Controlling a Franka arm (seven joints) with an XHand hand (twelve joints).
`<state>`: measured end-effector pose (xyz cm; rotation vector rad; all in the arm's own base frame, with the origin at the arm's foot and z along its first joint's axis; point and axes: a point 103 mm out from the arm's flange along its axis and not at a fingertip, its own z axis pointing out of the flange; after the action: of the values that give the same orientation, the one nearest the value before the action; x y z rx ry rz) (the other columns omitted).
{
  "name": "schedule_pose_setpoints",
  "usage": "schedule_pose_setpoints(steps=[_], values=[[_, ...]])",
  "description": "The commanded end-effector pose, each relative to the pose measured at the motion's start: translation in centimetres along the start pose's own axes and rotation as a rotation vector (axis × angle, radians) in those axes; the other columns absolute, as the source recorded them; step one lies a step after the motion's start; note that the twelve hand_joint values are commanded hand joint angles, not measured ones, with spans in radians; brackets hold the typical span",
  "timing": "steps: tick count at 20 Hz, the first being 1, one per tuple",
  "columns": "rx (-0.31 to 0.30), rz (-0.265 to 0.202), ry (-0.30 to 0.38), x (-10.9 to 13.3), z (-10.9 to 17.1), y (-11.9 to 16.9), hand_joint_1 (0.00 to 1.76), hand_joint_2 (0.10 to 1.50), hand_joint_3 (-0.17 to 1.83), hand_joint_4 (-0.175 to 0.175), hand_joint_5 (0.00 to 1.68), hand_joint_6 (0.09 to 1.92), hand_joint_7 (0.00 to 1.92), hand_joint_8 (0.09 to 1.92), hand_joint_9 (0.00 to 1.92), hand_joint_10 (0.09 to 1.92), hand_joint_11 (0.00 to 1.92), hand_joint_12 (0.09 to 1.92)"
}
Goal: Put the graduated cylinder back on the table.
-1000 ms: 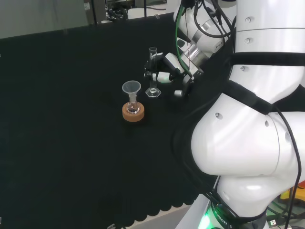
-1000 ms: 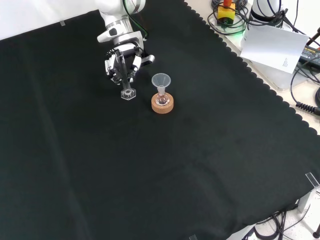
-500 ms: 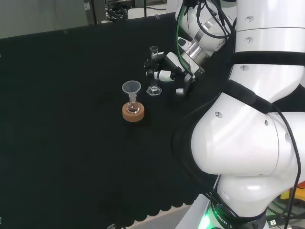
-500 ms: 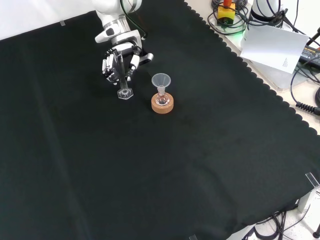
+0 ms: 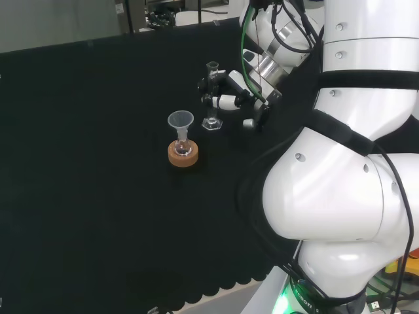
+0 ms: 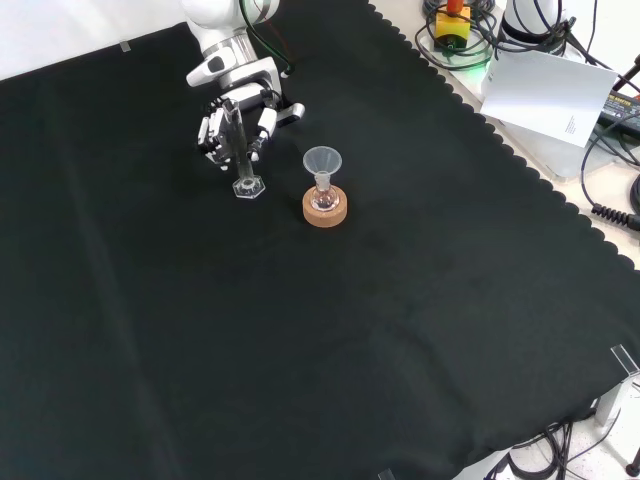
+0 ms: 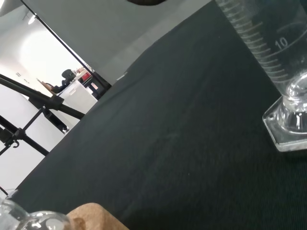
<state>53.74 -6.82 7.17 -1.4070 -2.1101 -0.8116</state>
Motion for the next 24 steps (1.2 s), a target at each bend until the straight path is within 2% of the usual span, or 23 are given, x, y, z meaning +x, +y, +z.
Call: schedule_pose_setpoints(steps=[1, 8, 13, 19, 24], values=[[0.024, 0.018, 0.003, 0.1, -0.3, 0.1, 0.93, 1.02, -0.17, -0.047, 0.67, 0.71, 0.83, 0.57, 1.15, 0.09, 0.65, 1.22], [0.037, 0.043, 0.002, 0.0, -1.3, -0.1, 0.87, 0.98, -0.17, -0.073, 0.45, 0.62, 0.59, 0.65, 0.95, 0.09, 0.44, 1.32], [0.036, 0.057, -0.016, 0.2, -3.0, -0.3, 0.84, 0.95, -0.17, -0.077, 0.41, 0.51, 0.38, 0.69, 0.80, 0.09, 0.26, 1.40], [0.016, 0.089, -0.068, 1.6, -6.5, -0.8, 0.81, 0.94, -0.17, -0.080, 0.40, 0.43, 0.29, 0.71, 0.71, 0.09, 0.15, 1.45], [0.002, 0.131, -0.166, 3.7, -11.2, -2.0, 0.79, 0.94, -0.17, -0.081, 0.38, 0.33, 0.21, 0.73, 0.64, 0.09, 0.09, 1.48]])
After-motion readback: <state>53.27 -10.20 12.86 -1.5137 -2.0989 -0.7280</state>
